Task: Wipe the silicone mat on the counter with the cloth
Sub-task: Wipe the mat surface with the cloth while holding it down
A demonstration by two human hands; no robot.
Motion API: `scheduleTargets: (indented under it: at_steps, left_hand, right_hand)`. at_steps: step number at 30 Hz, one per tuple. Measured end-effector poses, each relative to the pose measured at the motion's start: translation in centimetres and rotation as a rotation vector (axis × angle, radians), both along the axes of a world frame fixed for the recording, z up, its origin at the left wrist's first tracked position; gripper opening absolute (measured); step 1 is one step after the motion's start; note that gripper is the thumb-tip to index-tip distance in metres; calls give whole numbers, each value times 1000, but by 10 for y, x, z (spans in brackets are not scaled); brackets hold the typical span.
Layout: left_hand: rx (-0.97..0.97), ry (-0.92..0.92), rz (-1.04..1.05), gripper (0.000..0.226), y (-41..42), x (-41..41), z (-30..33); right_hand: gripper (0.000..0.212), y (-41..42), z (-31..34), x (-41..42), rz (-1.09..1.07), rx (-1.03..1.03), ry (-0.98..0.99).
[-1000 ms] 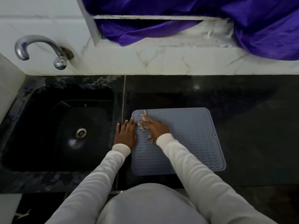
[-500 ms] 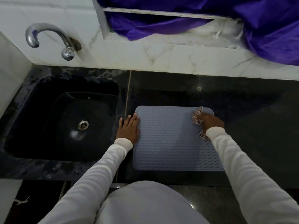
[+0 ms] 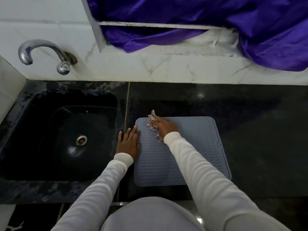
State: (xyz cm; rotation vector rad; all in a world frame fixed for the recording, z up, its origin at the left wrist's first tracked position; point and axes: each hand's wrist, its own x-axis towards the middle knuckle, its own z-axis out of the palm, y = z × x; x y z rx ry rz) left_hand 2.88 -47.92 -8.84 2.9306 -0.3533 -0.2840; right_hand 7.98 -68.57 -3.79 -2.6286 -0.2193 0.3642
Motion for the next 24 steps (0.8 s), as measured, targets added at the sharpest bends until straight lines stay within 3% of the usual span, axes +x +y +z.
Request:
scheduleTargets:
  at_steps: [2,6,11,14,22,24]
  left_hand:
    - [-15,-20,6,69,0,-1,-1]
    - [-25,-54,19,63,-1,-2,-5]
    - [-27,-77,27,61,-4,-3,-6]
    - [-17,-69,31,61,-5,-2,-5]
    - [19,-55,12,67,-6,-4,-3]
    - [18,-46,5,69,-7,-4,-2]
  right_hand:
    - [51,-34,-3,0,-4,-51,-36]
    - [54,-122,-1,-11,-18,-229,-130]
    - [57,-218,2,-38,-302,-302,24]
    - [52,-231,-7,-42,-455,-240,49]
    - [44,-226,-11,-37,-472,-241,76]
    - [45,-212,-1,-34,-532,-149,107]
